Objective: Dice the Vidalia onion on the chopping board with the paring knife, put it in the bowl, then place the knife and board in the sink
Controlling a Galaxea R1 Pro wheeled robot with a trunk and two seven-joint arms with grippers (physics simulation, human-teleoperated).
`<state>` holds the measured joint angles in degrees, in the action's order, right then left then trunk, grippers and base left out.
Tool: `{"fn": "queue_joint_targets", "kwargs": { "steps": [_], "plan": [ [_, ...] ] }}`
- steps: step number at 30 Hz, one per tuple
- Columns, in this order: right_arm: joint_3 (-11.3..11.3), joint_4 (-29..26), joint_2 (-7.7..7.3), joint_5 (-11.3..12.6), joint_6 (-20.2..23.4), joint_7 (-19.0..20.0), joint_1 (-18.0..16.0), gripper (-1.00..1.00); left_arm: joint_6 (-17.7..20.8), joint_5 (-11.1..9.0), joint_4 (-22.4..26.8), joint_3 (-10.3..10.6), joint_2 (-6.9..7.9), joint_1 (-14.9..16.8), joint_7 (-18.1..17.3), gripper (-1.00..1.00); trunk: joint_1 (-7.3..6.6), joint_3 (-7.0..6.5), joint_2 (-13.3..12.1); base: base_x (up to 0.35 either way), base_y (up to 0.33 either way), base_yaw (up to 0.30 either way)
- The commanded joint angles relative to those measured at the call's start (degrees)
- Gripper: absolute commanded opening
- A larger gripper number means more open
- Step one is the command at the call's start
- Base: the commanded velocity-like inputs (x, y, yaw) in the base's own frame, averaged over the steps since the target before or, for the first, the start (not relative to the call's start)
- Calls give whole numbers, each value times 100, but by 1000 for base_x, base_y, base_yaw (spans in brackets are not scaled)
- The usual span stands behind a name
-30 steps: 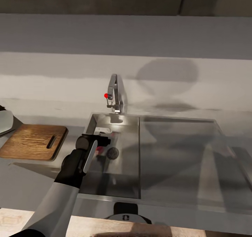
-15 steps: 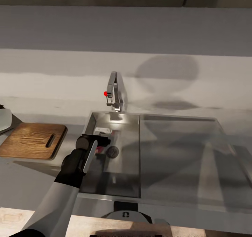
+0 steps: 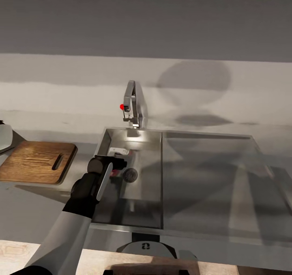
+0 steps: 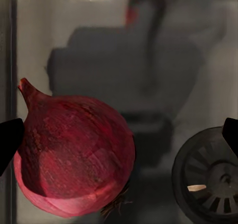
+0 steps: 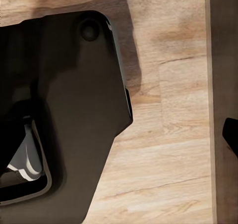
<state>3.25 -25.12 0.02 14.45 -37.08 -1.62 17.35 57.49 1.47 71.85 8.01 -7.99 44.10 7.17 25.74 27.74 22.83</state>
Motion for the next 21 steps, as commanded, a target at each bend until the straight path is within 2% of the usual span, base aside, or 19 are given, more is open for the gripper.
{"fn": "queue_joint_targets", "kwargs": {
  "steps": [1,9,21],
  "plan": [
    [35,-11,-3,45,-10,-16,4,100,17,-122,5,8,-1,2,4,100,4,10,9,0,0,0],
    [35,-11,-8,34,-10,-6,4,100,17,-122,21,15,-6,2,411,100,4,12,9,0,0,0],
    [35,-11,-10,32,-10,-5,2,100,17,-130,-13,16,-8,1,452,100,4,12,9,0,0,0]
  ]
}}
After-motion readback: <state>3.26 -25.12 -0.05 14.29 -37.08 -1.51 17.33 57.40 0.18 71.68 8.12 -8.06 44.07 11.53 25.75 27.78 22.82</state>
